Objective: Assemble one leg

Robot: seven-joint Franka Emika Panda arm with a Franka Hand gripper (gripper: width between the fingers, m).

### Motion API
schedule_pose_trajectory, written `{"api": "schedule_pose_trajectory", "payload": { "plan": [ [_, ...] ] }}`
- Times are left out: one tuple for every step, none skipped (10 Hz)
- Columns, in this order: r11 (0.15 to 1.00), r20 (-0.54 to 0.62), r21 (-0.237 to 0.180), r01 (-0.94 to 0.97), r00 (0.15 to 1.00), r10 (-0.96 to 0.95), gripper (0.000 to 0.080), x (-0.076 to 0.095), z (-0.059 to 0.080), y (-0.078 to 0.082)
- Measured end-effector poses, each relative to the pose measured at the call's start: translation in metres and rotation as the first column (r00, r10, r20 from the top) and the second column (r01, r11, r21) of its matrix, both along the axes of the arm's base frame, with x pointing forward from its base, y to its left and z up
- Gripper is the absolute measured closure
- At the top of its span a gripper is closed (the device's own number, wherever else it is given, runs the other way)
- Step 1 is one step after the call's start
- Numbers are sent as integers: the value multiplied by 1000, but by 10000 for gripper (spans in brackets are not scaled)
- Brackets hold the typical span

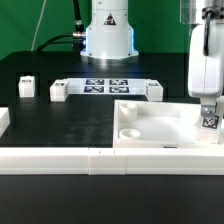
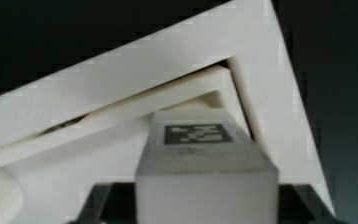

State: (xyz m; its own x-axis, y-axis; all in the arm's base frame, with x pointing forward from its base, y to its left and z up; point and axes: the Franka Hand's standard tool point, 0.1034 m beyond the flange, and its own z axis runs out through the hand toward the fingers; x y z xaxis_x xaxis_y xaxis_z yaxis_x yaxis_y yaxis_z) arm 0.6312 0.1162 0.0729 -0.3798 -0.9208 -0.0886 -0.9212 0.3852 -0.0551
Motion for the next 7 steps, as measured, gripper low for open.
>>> {"api": "schedule_pose_trajectory", "payload": {
  "plan": [
    [1000,1,-4,3,1000,-3,508,0,0,-1],
    [1000,3,-6,-19,1000,19,508,0,0,-1],
    [999,3,-8,-36,999,36,508,0,0,-1],
    [999,3,-8,-37,999,37,349,0,0,-1],
    [999,3,-8,-38,999,38,226,0,-1,-1],
    [999,3,-8,-38,999,38,165,0,-1,-1],
    [999,2,-8,-38,999,38,165,0,-1,0]
  ]
}}
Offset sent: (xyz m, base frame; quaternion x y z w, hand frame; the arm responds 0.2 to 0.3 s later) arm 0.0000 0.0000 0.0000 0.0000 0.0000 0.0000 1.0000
